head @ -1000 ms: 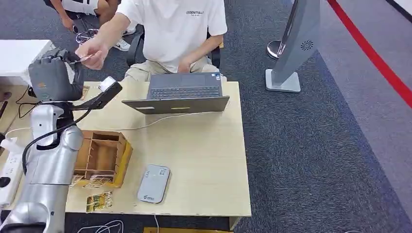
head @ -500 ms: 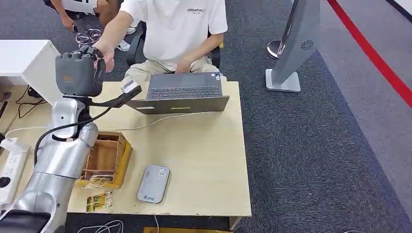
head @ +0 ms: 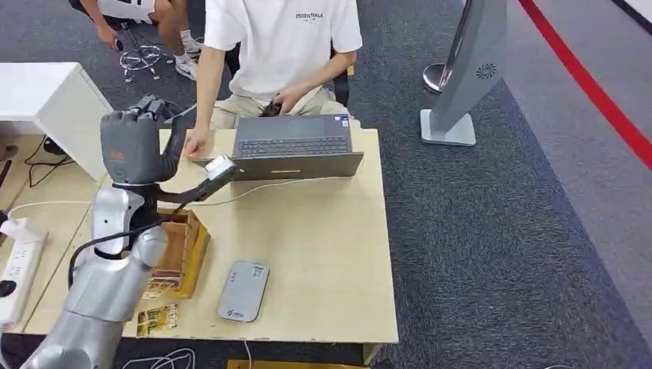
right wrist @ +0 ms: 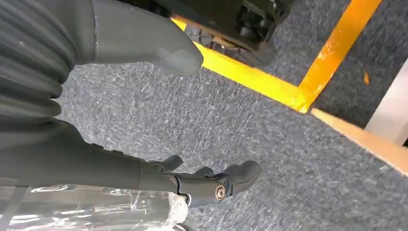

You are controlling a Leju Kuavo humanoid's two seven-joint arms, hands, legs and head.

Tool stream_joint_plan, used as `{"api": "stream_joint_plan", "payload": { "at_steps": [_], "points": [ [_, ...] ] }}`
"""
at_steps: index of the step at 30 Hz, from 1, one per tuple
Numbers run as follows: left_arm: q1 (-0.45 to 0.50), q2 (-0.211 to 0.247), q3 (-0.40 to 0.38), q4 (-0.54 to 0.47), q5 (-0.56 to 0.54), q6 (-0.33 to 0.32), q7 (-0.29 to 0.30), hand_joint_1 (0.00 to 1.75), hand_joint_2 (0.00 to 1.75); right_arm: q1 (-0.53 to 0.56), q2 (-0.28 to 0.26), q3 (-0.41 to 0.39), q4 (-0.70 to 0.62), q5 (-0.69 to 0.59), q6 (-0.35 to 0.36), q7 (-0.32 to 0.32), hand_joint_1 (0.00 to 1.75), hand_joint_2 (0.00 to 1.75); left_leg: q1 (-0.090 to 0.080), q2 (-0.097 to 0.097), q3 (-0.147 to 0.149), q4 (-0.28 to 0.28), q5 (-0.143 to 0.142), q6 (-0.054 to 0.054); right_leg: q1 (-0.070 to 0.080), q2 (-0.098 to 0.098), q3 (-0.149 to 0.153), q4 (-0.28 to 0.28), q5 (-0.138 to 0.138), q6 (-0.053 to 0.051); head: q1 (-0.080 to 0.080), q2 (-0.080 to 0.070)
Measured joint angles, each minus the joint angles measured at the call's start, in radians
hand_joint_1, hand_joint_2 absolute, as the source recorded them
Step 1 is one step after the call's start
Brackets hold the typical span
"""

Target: Pass the card to the sensor for recognition and then transmit it.

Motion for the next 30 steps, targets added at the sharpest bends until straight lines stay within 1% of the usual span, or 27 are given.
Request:
{"api": "stream_joint_plan", "payload": {
  "at_steps": [4, 6, 9, 10, 12, 15, 17, 23, 28, 30],
  "points": [
    [0.117, 0.007, -0.044, -0.135, 0.007, 0.003, 0.0, 1.75, 1.75, 0.004, -0.002, -0.001, 0.0, -0.019, -0.014, 0.0, 0.0, 1.75, 0.0, 0.0, -0.001, 0.0, 0.0, 0.0, 0.0, 0.0, -0.001, 0.0, 0.0, 0.0, 0.0, 0.0],
    [0.164, 0.016, -0.066, -0.179, 0.016, -0.001, 0.0, 1.75, 1.75, 0.007, -0.002, -0.001, 0.0, -0.028, -0.022, 0.0, 0.0, 1.75, 0.0, 0.0, -0.001, 0.0, 0.0, 0.0, 0.0, 0.0, -0.001, 0.0, 0.0, 0.0, 0.0, 0.0],
    [0.223, 0.029, -0.095, -0.215, 0.021, -0.008, 0.0, 1.75, 1.75, 0.01, -0.003, -0.002, 0.0, -0.033, -0.031, 0.0, 0.0, 1.75, 0.0, 0.0, -0.001, 0.0, 0.0, 0.0, 0.0, 0.0, -0.001, 0.0, 0.0, 0.0, -0.001, 0.0],
    [0.239, 0.033, -0.103, -0.222, 0.028, -0.023, 0.0, 1.75, 1.75, 0.011, -0.004, -0.002, 0.0, -0.038, -0.035, 0.0, 0.0, 1.75, 0.0, 0.0, -0.001, 0.0, 0.0, 0.0, 0.0, 0.0, -0.001, 0.0, 0.0, 0.0, -0.001, 0.0],
    [0.263, 0.038, -0.12, -0.224, 0.054, -0.077, 0.003, 1.75, 1.75, 0.011, -0.005, -0.003, 0.0, -0.044, -0.042, 0.001, 0.0, 1.75, 0.0, 0.0, -0.001, 0.0, 0.0, 0.0, 0.0, 0.0, -0.001, 0.0, 0.0, 0.0, -0.001, 0.0],
    [0.283, 0.042, -0.137, -0.218, 0.071, -0.16, 0.03, 1.75, 1.75, 0.015, -0.006, -0.003, 0.0, -0.049, -0.053, 0.001, 0.0, 1.75, 0.0, 0.0, 0.0, 0.0, 0.0, 0.0, 0.0, -0.001, -0.001, 0.0, 0.0, 0.0, 0.0, 0.0],
    [0.287, 0.042, -0.148, -0.196, 0.079, -0.198, 0.037, 1.75, 1.75, 0.015, -0.006, -0.004, 0.0, -0.053, -0.056, 0.0, 0.0, 1.75, 0.0, 0.0, -0.001, 0.0, 0.0, 0.0, 0.0, -0.001, -0.001, 0.0, 0.0, 0.0, 0.0, 0.0],
    [0.293, 0.042, -0.173, -0.124, 0.093, -0.239, 0.046, 1.75, 1.75, 0.016, -0.007, -0.004, 0.0, -0.06, -0.066, 0.0, 0.0, 1.75, 0.0, 0.0, -0.001, 0.0, 0.0, 0.0, 0.0, -0.001, -0.001, 0.0, 0.0, 0.0, 0.0, 0.0],
    [0.298, 0.037, -0.2, -0.1, 0.09, -0.266, 0.046, 1.75, 1.75, 0.016, -0.007, -0.005, 0.0, -0.063, -0.073, 0.0, 0.0, 1.75, 0.0, 0.0, -0.001, 0.0, 0.0, 0.0, 0.0, -0.001, -0.001, 0.0, 0.0, 0.0, 0.0, 0.0],
    [0.299, 0.036, -0.216, -0.092, 0.091, -0.287, 0.046, 1.75, 1.75, 0.016, -0.007, -0.005, 0.0, -0.066, -0.074, -0.001, 0.0, 1.75, 0.0, 0.0, -0.001, 0.0, 0.0, 0.0, 0.0, -0.001, -0.001, 0.0, 0.0, 0.0, 0.0, 0.0]
  ]
}}
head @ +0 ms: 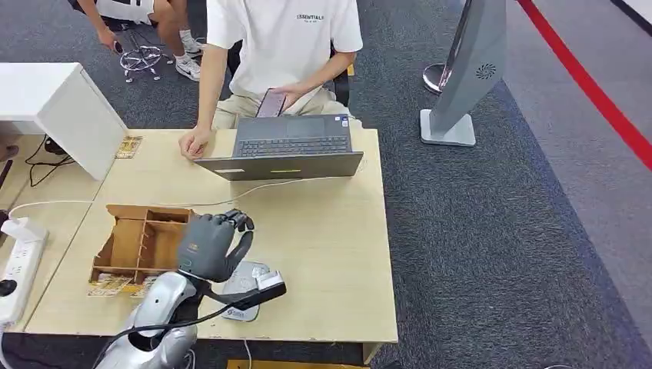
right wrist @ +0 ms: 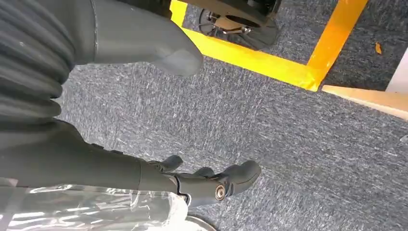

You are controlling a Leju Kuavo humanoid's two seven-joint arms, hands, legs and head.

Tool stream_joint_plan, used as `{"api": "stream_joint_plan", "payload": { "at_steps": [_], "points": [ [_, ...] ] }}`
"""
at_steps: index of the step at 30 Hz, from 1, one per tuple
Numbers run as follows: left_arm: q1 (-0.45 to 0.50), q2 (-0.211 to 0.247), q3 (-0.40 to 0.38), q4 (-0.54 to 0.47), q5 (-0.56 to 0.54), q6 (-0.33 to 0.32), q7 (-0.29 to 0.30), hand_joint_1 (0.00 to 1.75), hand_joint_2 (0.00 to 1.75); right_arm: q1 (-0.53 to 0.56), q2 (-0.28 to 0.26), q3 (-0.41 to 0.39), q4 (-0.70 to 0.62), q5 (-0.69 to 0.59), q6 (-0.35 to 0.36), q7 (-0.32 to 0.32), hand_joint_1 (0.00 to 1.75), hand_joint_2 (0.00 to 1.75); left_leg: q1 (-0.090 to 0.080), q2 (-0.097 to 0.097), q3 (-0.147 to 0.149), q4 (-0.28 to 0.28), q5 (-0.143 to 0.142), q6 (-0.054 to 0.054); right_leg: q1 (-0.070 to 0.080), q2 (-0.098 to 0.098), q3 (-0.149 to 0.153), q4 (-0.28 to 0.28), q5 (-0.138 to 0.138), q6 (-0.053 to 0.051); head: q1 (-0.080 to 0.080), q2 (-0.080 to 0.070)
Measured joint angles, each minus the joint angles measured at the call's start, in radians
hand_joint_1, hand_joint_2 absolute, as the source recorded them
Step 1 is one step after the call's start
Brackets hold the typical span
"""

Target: Pass the card to the sensor for recognition and then transmit it.

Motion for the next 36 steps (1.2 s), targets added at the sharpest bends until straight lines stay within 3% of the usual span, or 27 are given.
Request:
{"api": "stream_joint_plan", "payload": {
  "at_steps": [8, 16, 24, 36],
  "points": [
    [0.007, 0.007, -0.062, 0.01, 0.015, -0.064, 0.002, 1.75, 1.75, 0.001, 0.0, -0.004, 0.0, -0.014, -0.007, -0.007, 0.0, 1.75, 0.0, 0.0, 0.0, 0.0, 0.0, 0.0, 0.0, 0.0, 0.0, 0.0, 0.0, 0.0, 0.0, 0.0],
    [0.034, 0.032, -0.096, 0.007, -0.032, -0.095, 0.066, 1.75, 1.75, 0.007, -0.001, -0.021, 0.0, -0.035, -0.022, -0.009, 0.0, 1.75, 0.0, 0.0, 0.0, 0.0, 0.0, 0.0, 0.0, 0.0, 0.0, 0.0, 0.0, 0.0, 0.0, 0.0],
    [0.086, 0.061, -0.097, -0.011, -0.058, -0.1, 0.114, 1.75, 1.75, 0.013, -0.002, -0.027, 0.0, -0.037, -0.038, -0.006, 0.0, 1.75, 0.0, 0.0, 0.0, 0.0, 0.0, 0.0, 0.0, -0.001, 0.0, 0.0, 0.0, 0.0, 0.0, 0.0],
    [0.104, 0.069, -0.097, -0.01, -0.037, -0.148, 0.112, 1.75, 1.75, 0.014, -0.003, -0.027, 0.0, -0.035, -0.053, 0.0, 0.0, 1.75, 0.0, -0.001, 0.0, 0.0, 0.0, 0.0, 0.0, -0.001, 0.0, 0.0, 0.0, 0.0, 0.0, 0.0]
  ]
}}
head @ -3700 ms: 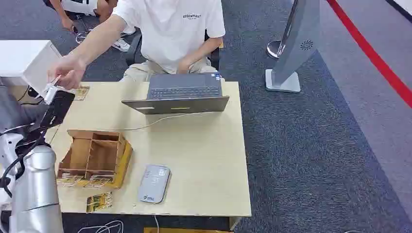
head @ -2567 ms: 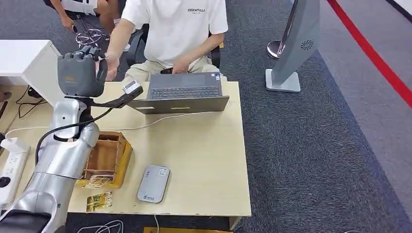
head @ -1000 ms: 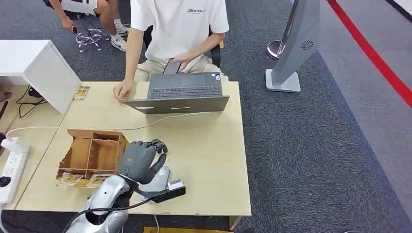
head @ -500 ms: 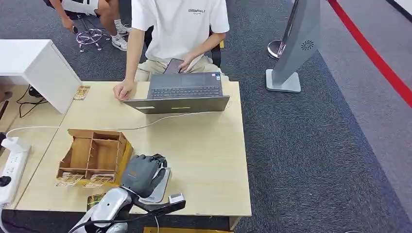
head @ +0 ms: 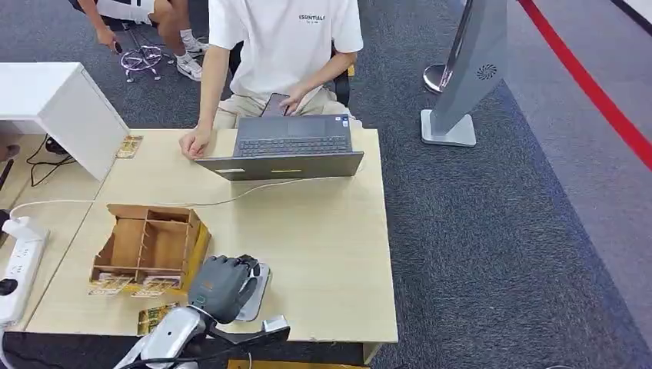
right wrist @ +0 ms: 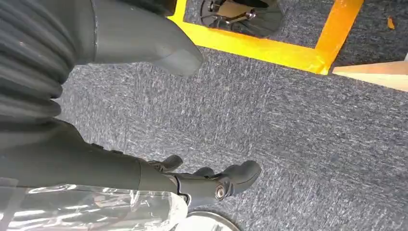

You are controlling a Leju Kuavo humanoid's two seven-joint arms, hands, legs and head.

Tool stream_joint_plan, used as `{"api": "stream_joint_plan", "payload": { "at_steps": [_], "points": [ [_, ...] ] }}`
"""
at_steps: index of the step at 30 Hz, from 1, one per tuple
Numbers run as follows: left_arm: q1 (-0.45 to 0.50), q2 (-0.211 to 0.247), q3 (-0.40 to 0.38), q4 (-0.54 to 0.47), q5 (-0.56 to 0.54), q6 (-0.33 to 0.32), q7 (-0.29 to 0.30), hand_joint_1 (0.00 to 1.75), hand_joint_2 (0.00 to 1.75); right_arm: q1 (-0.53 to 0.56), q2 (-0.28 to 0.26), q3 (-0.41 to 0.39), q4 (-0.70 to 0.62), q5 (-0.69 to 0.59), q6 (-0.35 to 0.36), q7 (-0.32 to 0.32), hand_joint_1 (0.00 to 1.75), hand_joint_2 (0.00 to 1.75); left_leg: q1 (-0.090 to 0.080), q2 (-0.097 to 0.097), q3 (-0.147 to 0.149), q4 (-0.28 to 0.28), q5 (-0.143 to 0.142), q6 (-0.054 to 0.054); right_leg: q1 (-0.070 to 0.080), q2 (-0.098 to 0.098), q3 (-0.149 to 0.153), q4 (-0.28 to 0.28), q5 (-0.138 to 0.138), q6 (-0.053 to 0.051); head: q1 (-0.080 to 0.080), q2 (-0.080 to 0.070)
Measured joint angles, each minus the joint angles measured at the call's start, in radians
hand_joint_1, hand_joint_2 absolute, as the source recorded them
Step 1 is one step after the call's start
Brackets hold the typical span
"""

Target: Pass the card to the sensor for recognition and then transmit it.

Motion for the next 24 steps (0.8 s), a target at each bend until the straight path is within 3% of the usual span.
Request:
{"api": "stream_joint_plan", "payload": {
  "at_steps": [4, 9, 16, 18, 20, 24],
  "points": [
    [0.002, 0.001, 0.0, 0.013, 0.036, -0.031, -0.012, 1.75, 1.75, 0.003, 0.001, 0.0, 0.0, -0.005, -0.037, -0.005, 0.0, 1.75, 0.0, 0.0, 0.0, 0.0, 0.0, 0.0, 0.0, 0.0, 0.0, 0.0, 0.0, 0.0, 0.0, 0.0],
    [-0.006, 0.001, 0.0, 0.025, 0.033, -0.008, -0.016, 1.75, 1.75, 0.006, 0.003, 0.0, 0.002, 0.0, -0.046, -0.004, 0.0, 1.75, 0.0, 0.0, 0.001, 0.0, 0.0, 0.0, 0.0, 0.0, 0.0, 0.0, 0.0, 0.0, 0.0, 0.0],
    [-0.081, -0.042, 0.0, 0.008, 0.007, 0.104, -0.009, 1.75, 1.75, 0.003, 0.003, 0.0, 0.002, 0.012, -0.016, 0.006, 0.0, 1.75, 0.0, -0.001, 0.0, 0.0, 0.001, 0.0, 0.0, -0.001, 0.0, 0.0, 0.002, 0.0, 0.0, 0.0],
    [-0.11, -0.056, 0.006, -0.027, 0.005, 0.201, -0.025, 1.75, 1.75, 0.002, 0.003, 0.003, 0.002, 0.03, -0.011, 0.011, 0.0, 1.75, 0.0, -0.001, 0.0, 0.001, 0.002, 0.0, 0.0, -0.001, 0.0, 0.0, 0.002, 0.0, 0.0, 0.0],
    [-0.157, -0.068, 0.019, -0.058, 0.005, 0.257, -0.041, 1.75, 1.75, -0.002, 0.003, 0.009, 0.002, 0.045, 0.0, 0.013, 0.0, 1.75, 0.0, -0.001, -0.001, 0.001, 0.002, 0.0, 0.0, -0.002, 0.0, 0.0, 0.002, 0.001, 0.0, 0.0],
    [-0.253, -0.088, 0.058, -0.083, -0.004, 0.298, -0.055, 1.75, 1.75, -0.009, 0.003, 0.028, 0.001, 0.065, 0.021, 0.015, 0.0, 1.75, 0.0, -0.001, -0.001, 0.001, 0.003, 0.001, 0.0, -0.002, 0.0, 0.0, 0.002, 0.001, 0.0, 0.0]
  ]
}}
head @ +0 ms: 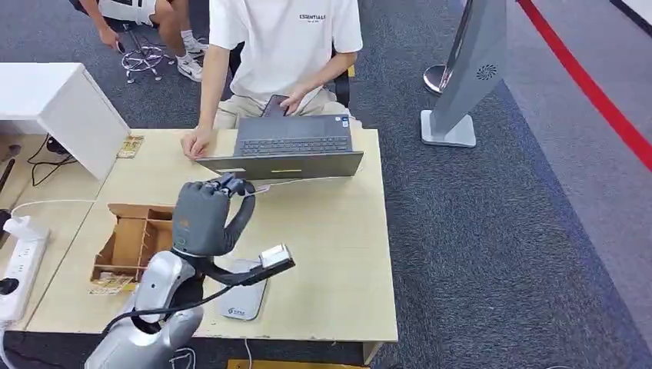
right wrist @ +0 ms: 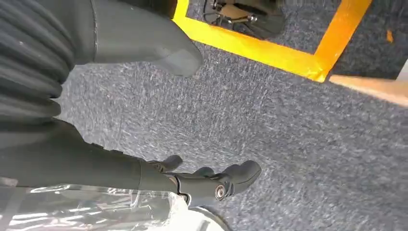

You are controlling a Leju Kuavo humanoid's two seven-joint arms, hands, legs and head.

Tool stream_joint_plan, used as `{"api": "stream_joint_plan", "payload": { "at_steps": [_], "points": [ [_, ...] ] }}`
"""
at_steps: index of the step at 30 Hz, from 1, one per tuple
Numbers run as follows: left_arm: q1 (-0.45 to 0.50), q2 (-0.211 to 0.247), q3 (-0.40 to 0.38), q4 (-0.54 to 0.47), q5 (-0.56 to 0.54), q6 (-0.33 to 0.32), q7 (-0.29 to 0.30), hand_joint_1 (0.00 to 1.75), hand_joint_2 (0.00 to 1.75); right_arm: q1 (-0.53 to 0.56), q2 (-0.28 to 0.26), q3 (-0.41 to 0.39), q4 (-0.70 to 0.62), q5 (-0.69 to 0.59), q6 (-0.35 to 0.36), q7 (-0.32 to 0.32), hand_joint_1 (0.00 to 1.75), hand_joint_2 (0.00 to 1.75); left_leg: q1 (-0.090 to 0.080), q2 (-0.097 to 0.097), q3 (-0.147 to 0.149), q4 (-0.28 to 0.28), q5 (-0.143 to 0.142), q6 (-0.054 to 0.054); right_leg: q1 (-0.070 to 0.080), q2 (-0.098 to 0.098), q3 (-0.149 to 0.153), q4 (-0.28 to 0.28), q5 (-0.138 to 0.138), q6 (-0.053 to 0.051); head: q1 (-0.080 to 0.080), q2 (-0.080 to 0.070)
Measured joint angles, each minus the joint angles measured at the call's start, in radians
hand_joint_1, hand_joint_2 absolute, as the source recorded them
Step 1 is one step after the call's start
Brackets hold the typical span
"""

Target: Pass the card to the sensor for recognition and then transmit it.

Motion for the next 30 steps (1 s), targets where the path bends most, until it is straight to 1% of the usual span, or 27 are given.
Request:
{"api": "stream_joint_plan", "payload": {
  "at_steps": [3, 5, 7, 10, 13, 15, 18, 19, 21, 25, 27, 30],
  "points": [
    [-0.1, -0.005, 0.045, 0.017, -0.04, 0.021, 0.002, 1.75, 1.75, -0.002, 0.007, 0.012, -0.001, 0.01, -0.03, -0.008, 0.0, 1.75, 0.0, -0.001, 0.0, 0.0, 0.001, -0.002, 0.0, 0.0, 0.0, 0.0, 0.001, -0.001, 0.0, 0.0],
    [-0.164, -0.006, 0.079, 0.053, -0.056, 0.021, 0.002, 1.75, 1.75, -0.001, 0.013, 0.022, 0.0, 0.014, -0.043, -0.014, 0.0, 1.75, 0.0, 0.0, 0.0, 0.0, 0.002, -0.002, 0.0, 0.0, 0.0, 0.0, 0.002, -0.002, 0.001, 0.0],
    [-0.223, -0.009, 0.113, 0.103, -0.096, 0.023, 0.008, 1.75, 1.75, -0.001, 0.019, 0.032, 0.0, 0.024, -0.04, -0.014, 0.0, 1.75, 0.0, 0.0, 0.0, 0.0, 0.002, -0.002, 0.0, 0.001, -0.001, 0.001, 0.002, -0.002, 0.0, 0.0],
    [-0.335, -0.009, 0.162, 0.246, -0.18, 0.032, 0.037, 1.75, 1.75, -0.003, 0.023, 0.051, 0.0, 0.039, -0.027, -0.012, 0.0, 1.75, 0.001, 0.0, 0.0, 0.0, 0.004, -0.003, 0.001, 0.0, -0.001, 0.001, 0.003, -0.002, 0.0, 0.0],
    [-0.427, -0.009, 0.199, 0.394, -0.213, 0.042, 0.058, 1.75, 1.75, -0.005, 0.026, 0.062, 0.0, 0.037, -0.017, -0.013, 0.0, 1.75, 0.001, 0.001, 0.0, 0.0, 0.004, -0.004, 0.001, 0.001, -0.001, 0.001, 0.004, -0.004, 0.0, 0.0],
    [-0.463, -0.01, 0.217, 0.475, -0.215, 0.049, 0.06, 1.75, 1.75, -0.006, 0.028, 0.067, 0.0, 0.03, -0.013, -0.015, 0.0, 1.75, 0.001, 0.001, -0.001, 0.0, 0.004, -0.004, 0.001, 0.001, -0.001, 0.001, 0.004, -0.004, 0.0, 0.0],
    [-0.49, -0.015, 0.235, 0.551, -0.202, 0.06, 0.058, 1.75, 1.75, -0.006, 0.029, 0.076, 0.0, 0.028, -0.012, -0.014, 0.0, 1.75, 0.001, 0.0, -0.001, 0.0, 0.004, -0.004, 0.001, 0.001, -0.001, 0.001, 0.004, -0.004, 0.0, 0.0],
    [-0.492, -0.019, 0.237, 0.565, -0.184, 0.05, 0.052, 0.0, 1.75, -0.006, 0.029, 0.077, 0.0, 0.026, -0.013, -0.012, 0.0, 1.75, 0.001, 0.0, -0.001, 0.0, 0.004, -0.004, 0.001, 0.001, -0.001, 0.001, 0.004, -0.004, 0.0, 0.0],
    [-0.49, -0.028, 0.246, 0.588, -0.15, 0.026, 0.039, 0.0, 1.75, -0.006, 0.029, 0.077, 0.0, 0.021, -0.013, -0.011, 0.0, 1.75, 0.001, 0.0, -0.002, 0.0, 0.004, -0.004, 0.001, 0.001, -0.002, 0.001, 0.004, -0.004, 0.0, 0.0],
    [-0.485, -0.045, 0.254, 0.591, -0.103, -0.008, 0.024, 0.0, 1.75, -0.006, 0.029, 0.077, 0.0, 0.01, -0.014, -0.012, 0.0, 1.75, 0.001, 0.0, -0.003, 0.0, 0.004, -0.004, 0.001, 0.0, -0.003, 0.001, 0.004, -0.004, 0.0, 0.0],
    [-0.467, -0.05, 0.254, 0.577, -0.089, -0.021, 0.019, 0.0, 1.75, -0.006, 0.029, 0.077, 0.0, 0.008, -0.017, -0.011, 0.0, 1.75, 0.0, 0.0, -0.003, 0.0, 0.004, -0.004, 0.001, 0.001, -0.003, 0.001, 0.004, -0.004, 0.0, 0.0],
    [-0.426, -0.057, 0.254, 0.534, -0.073, -0.024, 0.007, 0.0, 1.75, -0.005, 0.029, 0.077, 0.0, 0.002, -0.021, -0.012, 0.0, 1.75, 0.0, 0.001, -0.003, 0.0, 0.004, -0.004, 0.001, 0.002, -0.004, 0.001, 0.004, -0.004, 0.001, 0.0]
  ]
}}
